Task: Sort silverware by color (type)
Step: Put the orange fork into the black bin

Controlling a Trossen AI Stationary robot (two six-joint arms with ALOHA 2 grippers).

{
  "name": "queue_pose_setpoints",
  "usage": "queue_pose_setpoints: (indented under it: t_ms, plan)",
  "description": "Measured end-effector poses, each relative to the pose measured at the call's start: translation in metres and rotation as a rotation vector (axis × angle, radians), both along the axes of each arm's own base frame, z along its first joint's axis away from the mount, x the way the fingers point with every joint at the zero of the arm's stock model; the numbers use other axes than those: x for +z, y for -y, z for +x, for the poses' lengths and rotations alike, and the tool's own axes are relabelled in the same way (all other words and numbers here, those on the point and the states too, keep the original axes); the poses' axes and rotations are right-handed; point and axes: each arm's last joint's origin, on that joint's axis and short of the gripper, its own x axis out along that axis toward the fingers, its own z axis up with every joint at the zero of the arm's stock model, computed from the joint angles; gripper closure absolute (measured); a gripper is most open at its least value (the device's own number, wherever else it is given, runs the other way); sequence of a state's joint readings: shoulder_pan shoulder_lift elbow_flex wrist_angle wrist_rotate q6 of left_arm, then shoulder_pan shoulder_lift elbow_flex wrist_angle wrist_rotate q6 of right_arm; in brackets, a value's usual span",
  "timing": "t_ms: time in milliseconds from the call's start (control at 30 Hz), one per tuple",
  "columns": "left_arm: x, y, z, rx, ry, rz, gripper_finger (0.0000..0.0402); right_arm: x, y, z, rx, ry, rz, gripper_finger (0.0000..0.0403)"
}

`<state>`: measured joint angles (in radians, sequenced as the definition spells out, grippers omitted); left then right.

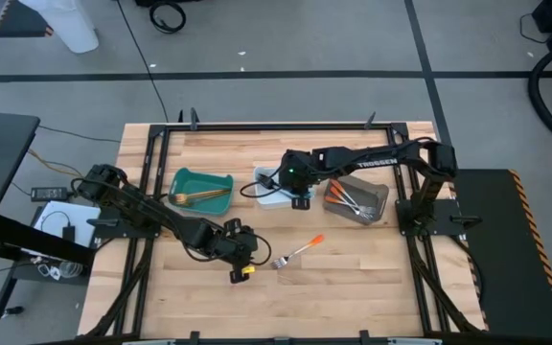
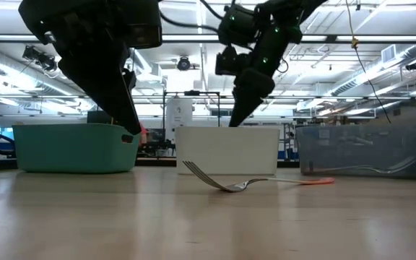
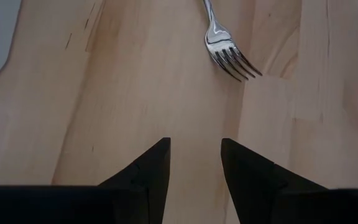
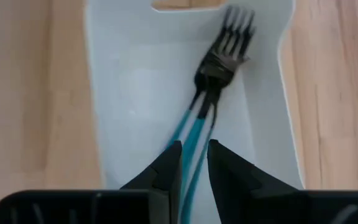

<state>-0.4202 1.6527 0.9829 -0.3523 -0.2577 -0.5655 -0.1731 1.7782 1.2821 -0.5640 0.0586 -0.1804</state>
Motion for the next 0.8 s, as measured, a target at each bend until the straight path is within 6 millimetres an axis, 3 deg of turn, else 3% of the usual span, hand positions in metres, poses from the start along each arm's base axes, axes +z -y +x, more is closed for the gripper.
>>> queue_pose_setpoints:
  t_ms: [367,800]
  plan:
    - [-0.003,0.0,-0.006,0.017,-0.061,0.012,0.0251,0.025,-0.022,0.012,0.038,0.056,0.006,0.0319]
    - [0.01,0.002,-0.022,-0.015,-0.063,0.146,0.0251,0.03,-0.081,0.019,0.184,0.114,0.062,0.0314]
